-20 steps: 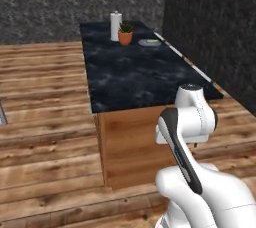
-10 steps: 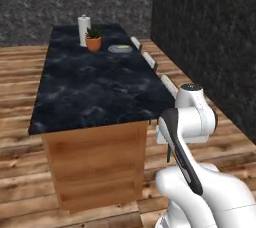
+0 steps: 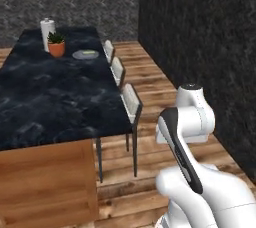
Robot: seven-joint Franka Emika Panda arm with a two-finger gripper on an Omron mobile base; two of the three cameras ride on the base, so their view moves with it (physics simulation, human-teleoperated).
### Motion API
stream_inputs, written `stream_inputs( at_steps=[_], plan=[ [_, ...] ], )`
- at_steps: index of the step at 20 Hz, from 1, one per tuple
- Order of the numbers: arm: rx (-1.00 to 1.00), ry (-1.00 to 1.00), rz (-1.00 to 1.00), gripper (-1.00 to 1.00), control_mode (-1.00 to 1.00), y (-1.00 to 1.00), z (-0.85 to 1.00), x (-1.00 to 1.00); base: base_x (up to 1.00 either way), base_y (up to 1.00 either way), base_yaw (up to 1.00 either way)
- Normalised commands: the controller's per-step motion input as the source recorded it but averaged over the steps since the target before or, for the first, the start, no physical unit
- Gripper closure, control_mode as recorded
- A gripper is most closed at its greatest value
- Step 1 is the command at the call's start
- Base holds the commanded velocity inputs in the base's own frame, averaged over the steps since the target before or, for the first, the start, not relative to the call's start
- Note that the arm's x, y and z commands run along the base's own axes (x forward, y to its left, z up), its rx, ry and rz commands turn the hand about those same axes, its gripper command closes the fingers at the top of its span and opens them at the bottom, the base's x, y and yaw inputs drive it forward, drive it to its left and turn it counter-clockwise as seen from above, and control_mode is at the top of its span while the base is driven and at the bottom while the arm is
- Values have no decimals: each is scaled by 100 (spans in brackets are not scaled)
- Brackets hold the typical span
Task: Retrieve the butter from the fridge and place it on a plate on the dining table. Then retrieve the butter knife by the fridge and place it near the plate.
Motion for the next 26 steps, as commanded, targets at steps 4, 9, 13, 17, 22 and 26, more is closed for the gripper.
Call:
stream_inputs(
  at_steps=[4,9,13,17,22,26],
  plan=[
    [0,0,0,100,100,0,0,0,55,-100,2],
    [0,0,0,100,100,0,0,0,82,-100,1],
    [0,0,0,100,100,0,0,0,100,-95,12],
    [0,0,0,100,100,0,0,0,100,-78,24],
    [0,0,0,100,100,0,0,0,100,-36,44],
    [0,0,0,100,100,0,0,0,100,-20,52]
  ],
)
